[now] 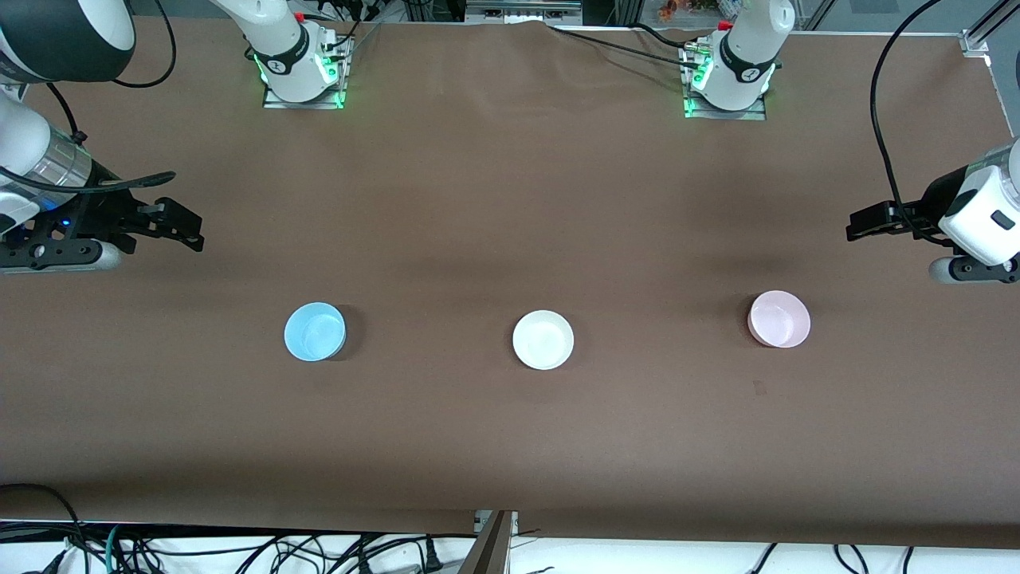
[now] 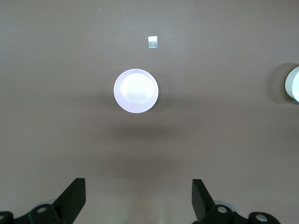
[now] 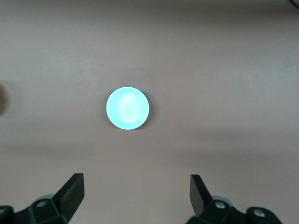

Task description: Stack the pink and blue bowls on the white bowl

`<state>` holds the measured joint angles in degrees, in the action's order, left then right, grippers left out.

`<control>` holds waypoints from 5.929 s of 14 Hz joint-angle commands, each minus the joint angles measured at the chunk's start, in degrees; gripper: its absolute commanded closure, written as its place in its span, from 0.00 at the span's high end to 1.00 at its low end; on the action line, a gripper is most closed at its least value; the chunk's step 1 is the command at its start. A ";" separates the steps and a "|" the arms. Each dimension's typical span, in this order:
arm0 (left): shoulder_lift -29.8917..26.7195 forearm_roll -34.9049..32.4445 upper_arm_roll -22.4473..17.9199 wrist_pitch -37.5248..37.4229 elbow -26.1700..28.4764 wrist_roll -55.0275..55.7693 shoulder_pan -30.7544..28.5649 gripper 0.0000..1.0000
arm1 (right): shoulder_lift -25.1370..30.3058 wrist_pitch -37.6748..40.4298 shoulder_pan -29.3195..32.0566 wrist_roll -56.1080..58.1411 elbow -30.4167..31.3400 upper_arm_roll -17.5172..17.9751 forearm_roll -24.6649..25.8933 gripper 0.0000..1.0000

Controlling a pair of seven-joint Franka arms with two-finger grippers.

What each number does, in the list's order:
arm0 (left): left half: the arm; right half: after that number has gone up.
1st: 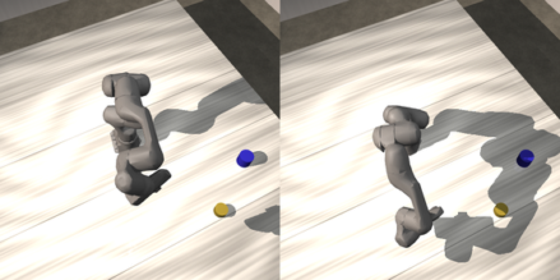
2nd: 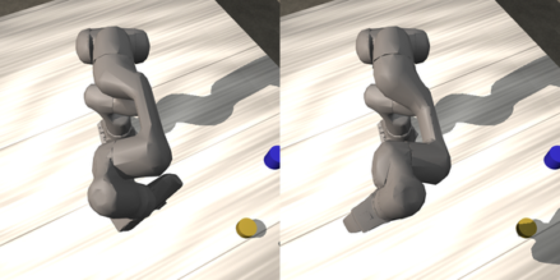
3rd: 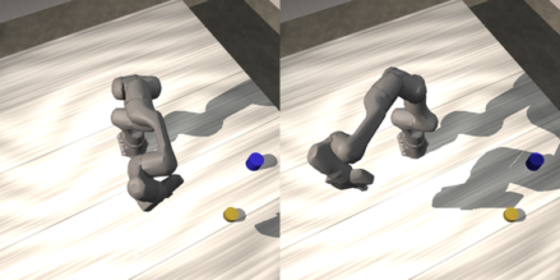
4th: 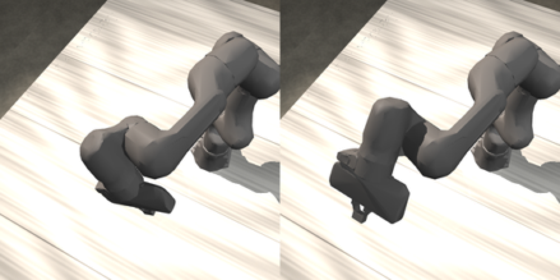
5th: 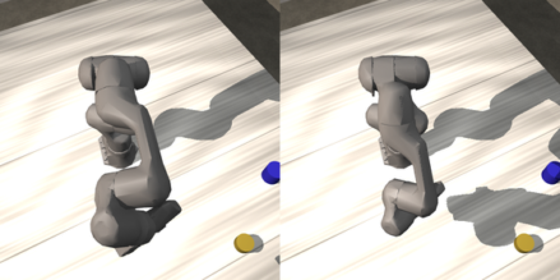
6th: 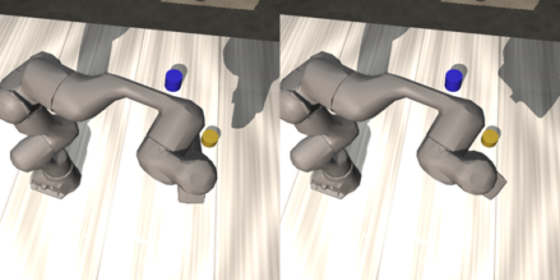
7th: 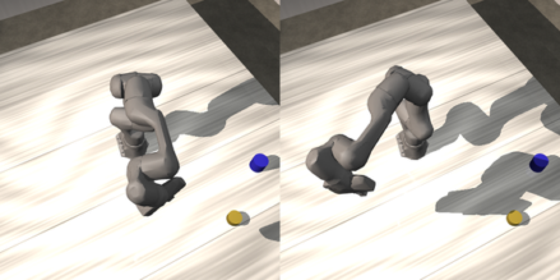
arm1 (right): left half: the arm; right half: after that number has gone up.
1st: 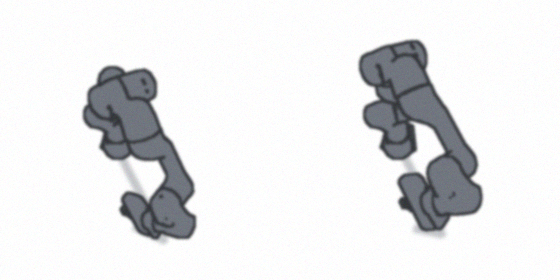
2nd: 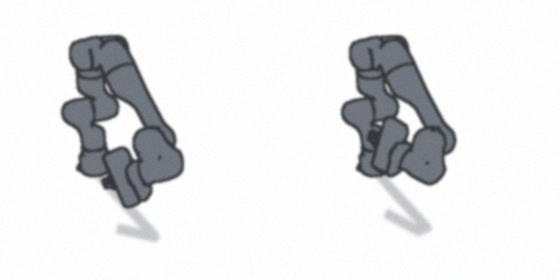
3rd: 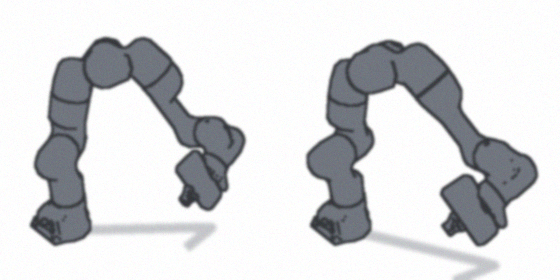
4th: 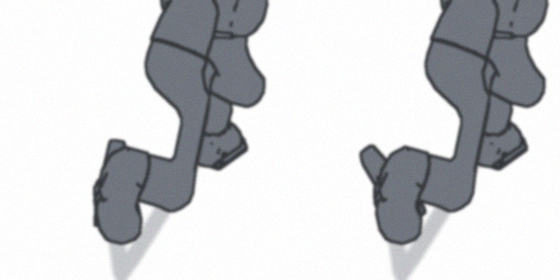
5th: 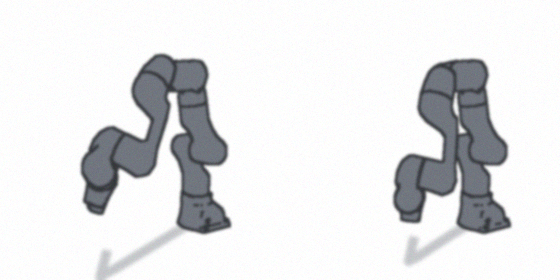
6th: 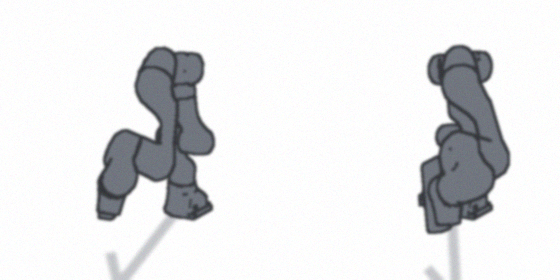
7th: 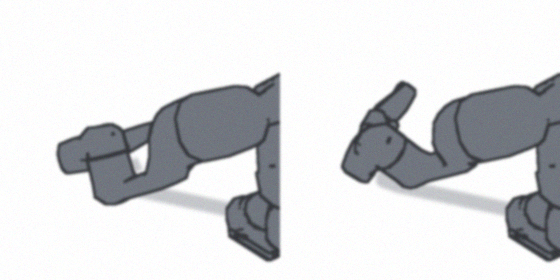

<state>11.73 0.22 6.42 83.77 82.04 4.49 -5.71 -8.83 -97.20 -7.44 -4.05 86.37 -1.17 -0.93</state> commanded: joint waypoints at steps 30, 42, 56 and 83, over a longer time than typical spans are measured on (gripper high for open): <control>13.40 12.26 -8.44 38.63 24.21 -18.99 -5.63 1.00 | -3.38 -6.16 2.26 0.89 -1.82 0.82 1.10 1.00; 18.50 19.62 -8.44 49.91 28.53 -19.08 -3.43 0.82 | -3.47 -0.71 2.34 -0.08 -1.82 0.38 1.28 1.00; 18.24 23.49 -8.18 39.14 19.78 -18.03 -1.94 0.00 | -3.12 2.28 2.26 -0.16 -1.12 0.30 1.19 1.00; 33.00 10.76 6.23 48.77 0.93 25.57 23.82 0.00 | -5.05 1.58 3.49 4.15 -1.73 -2.96 1.98 1.00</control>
<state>43.55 13.23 12.61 132.80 84.87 28.91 17.98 -13.96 -95.91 -4.17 -0.31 85.03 -4.17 0.43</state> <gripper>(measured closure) 0.974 0.004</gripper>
